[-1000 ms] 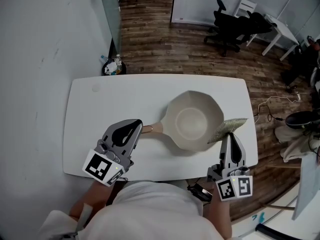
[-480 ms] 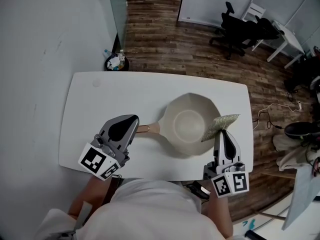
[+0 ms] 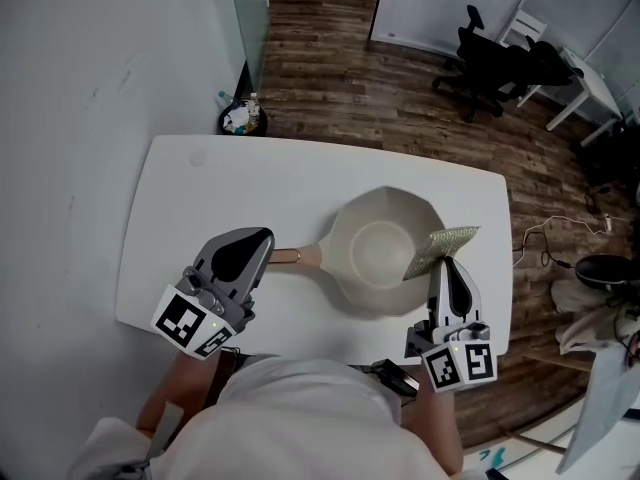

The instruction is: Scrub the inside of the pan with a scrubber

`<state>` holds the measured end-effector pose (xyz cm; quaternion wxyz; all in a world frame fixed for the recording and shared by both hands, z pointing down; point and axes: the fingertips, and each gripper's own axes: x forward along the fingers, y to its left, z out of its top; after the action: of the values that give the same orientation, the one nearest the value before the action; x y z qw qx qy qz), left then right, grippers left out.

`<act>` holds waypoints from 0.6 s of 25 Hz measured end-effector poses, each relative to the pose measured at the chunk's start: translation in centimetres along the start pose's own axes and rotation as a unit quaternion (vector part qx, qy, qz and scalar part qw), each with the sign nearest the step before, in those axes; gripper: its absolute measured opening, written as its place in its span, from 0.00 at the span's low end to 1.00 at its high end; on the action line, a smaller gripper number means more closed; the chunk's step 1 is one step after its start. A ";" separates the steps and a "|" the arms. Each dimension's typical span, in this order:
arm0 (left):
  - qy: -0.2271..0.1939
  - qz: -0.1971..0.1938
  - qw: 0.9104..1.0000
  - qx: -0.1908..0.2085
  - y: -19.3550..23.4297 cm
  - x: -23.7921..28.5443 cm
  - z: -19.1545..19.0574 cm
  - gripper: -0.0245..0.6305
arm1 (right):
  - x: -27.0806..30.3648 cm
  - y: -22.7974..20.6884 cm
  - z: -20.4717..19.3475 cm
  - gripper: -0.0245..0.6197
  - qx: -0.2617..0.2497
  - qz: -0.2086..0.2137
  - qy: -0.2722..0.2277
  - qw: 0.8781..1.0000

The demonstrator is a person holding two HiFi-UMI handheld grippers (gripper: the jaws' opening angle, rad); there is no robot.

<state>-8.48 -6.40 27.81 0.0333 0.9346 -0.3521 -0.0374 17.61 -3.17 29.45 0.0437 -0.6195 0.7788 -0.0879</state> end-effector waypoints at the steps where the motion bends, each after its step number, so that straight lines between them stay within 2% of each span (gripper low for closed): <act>1: -0.005 -0.007 1.000 -0.005 -0.2 -0.1 0.0 0.06 | 0.2 0.1 -0.1 0.08 0.000 0.003 0.001 1.000; 7: 0.009 -0.019 1.000 0.003 -0.7 -0.3 -1.1 0.06 | 1.0 0.1 -0.7 0.08 0.013 0.004 -0.001 1.000; 11: -0.002 -0.034 0.999 -0.012 -0.8 -0.4 -1.2 0.06 | 1.7 -0.3 -1.2 0.08 0.016 0.005 0.003 1.000; 15: 0.007 -0.032 0.999 -0.008 -0.4 -0.5 -1.7 0.06 | 2.3 -1.1 -1.9 0.08 0.025 0.000 0.011 1.000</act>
<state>-8.43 -5.71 29.51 0.0419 0.9454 -0.3213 -0.0350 17.75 -5.50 31.65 0.0502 -0.6171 0.7770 -0.1139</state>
